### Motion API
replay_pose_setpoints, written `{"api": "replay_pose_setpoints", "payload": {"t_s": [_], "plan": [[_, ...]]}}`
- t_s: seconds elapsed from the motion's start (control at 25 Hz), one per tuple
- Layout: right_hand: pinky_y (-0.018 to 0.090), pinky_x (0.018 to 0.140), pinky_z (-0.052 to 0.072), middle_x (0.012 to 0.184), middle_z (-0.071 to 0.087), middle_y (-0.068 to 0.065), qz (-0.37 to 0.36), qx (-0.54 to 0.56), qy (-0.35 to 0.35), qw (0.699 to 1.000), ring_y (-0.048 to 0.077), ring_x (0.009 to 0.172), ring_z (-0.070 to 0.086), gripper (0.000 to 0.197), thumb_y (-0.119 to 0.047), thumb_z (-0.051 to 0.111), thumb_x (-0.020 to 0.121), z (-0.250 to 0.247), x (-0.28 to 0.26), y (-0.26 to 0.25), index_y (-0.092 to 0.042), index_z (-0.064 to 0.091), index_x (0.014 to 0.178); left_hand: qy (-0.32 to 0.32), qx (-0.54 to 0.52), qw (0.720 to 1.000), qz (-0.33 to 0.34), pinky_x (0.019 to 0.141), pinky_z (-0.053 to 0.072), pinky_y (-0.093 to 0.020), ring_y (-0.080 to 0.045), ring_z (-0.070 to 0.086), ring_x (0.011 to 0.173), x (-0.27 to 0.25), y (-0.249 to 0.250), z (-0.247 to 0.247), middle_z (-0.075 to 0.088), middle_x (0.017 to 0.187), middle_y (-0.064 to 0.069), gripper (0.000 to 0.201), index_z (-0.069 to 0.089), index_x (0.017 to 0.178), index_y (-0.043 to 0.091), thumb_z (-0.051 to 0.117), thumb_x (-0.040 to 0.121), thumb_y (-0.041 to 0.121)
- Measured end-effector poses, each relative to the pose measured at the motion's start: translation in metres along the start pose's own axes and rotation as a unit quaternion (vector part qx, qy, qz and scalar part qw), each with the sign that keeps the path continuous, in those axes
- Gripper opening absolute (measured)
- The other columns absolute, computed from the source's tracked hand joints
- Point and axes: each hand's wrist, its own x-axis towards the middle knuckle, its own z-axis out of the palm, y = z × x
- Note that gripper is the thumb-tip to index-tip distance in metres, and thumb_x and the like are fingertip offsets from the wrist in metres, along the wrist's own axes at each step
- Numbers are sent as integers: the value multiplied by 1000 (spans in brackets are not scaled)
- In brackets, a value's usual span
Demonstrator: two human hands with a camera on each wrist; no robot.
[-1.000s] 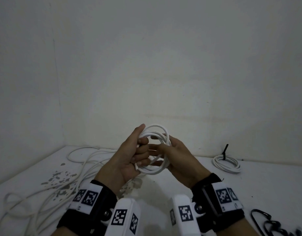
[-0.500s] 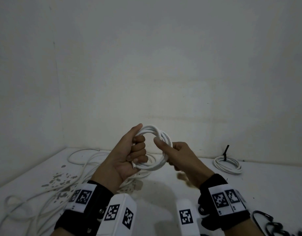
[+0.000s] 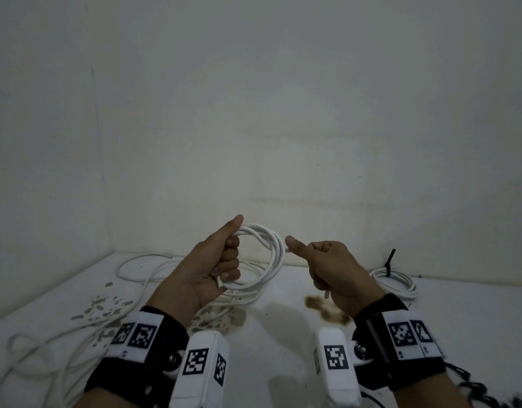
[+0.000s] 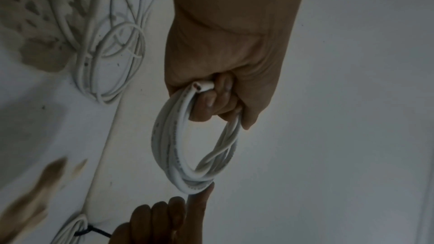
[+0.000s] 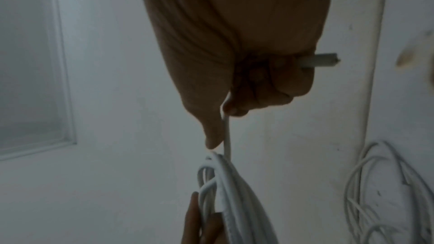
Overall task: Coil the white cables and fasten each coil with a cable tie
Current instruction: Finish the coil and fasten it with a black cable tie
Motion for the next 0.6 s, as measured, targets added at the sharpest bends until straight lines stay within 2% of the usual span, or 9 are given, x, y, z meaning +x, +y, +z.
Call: {"api": "replay_pose_setpoints", "payload": {"t_s": [0.08, 0.16, 0.24, 0.32, 0.36, 0.44, 0.48, 0.6], "plan": [[26, 45, 22, 48, 28, -4, 27, 43, 1, 999, 13, 44, 22, 35, -36, 71, 90, 4, 3, -1, -9, 53, 76, 24, -22, 999, 6, 31, 19, -18, -7, 15, 28, 2, 0, -2, 16, 41, 8, 50, 34, 56, 21, 64, 88, 46], [26, 46, 31, 53, 42, -1, 21, 64, -43, 997, 13, 48, 32, 18, -22, 60, 99, 4, -1, -6, -8, 58, 88, 49, -70, 996, 7, 30, 18, -17, -7, 16, 26, 4, 3, -7, 17, 38, 7, 50, 33, 58, 20, 59, 92, 46], [28, 51, 44, 66, 61, 5, -31, -20, -94, 995, 16, 54, 47, 7, -13, 53, 101, 1, -9, -12, -11, 59, 103, 67, -130, 989, 0, 29, 18, -15, -7, 17, 24, 6, 7, -15, 18, 35, 7, 50, 32, 59, 19, 55, 96, 45], [30, 61, 51, 82, 74, 5, -62, -142, -142, 978, 18, 64, 61, 13, -14, 50, 102, 0, -17, -15, -19, 55, 112, 73, -153, 986, -3, 29, 18, -13, -7, 17, 23, 6, 8, -20, 18, 34, 6, 50, 32, 59, 19, 52, 97, 44], [32, 66, 52, 86, 76, 5, -67, -181, -156, 969, 18, 68, 65, 18, -14, 48, 102, 1, -20, -16, -24, 53, 115, 77, -152, 985, -2, 29, 18, -13, -7, 17, 23, 7, 8, -21, 18, 33, 6, 50, 32, 60, 19, 51, 98, 44], [35, 71, 53, 89, 76, 8, -75, -174, -183, 965, 20, 72, 68, 25, -11, 44, 101, 5, -24, -20, -29, 53, 116, 90, -151, 984, 3, 29, 18, -14, -7, 17, 23, 9, 7, -20, 19, 34, 7, 49, 31, 61, 20, 49, 100, 43], [36, 73, 54, 93, 76, 8, -83, -155, -197, 964, 21, 76, 69, 24, -10, 43, 101, 6, -25, -23, -25, 57, 114, 94, -159, 983, 5, 28, 18, -15, -6, 17, 23, 11, 7, -20, 19, 34, 7, 48, 31, 62, 20, 47, 101, 43], [36, 82, 56, 111, 74, -6, -115, -162, -223, 954, 13, 100, 69, 22, -11, 46, 102, 4, -22, -23, -18, 65, 110, 92, -195, 976, 0, 27, 18, -16, -5, 18, 23, 12, 10, -22, 21, 34, 7, 49, 31, 62, 20, 43, 102, 44]]}}
